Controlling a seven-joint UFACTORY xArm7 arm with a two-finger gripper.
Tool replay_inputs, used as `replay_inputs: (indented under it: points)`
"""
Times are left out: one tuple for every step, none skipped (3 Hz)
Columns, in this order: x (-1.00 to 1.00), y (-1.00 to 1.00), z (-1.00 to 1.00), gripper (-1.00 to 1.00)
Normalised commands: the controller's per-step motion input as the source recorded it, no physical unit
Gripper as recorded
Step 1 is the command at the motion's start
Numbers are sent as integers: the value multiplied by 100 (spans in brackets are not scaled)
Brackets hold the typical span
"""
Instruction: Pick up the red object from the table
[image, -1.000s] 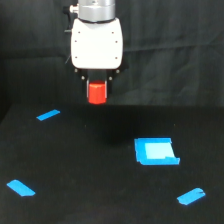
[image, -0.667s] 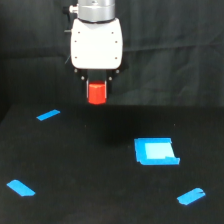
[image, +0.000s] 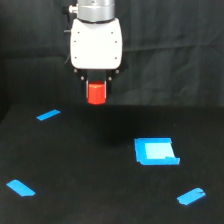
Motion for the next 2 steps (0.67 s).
replay_inputs:
  points:
    - [-1,-3,1,-100]
    - [-1,-1,4,-100]
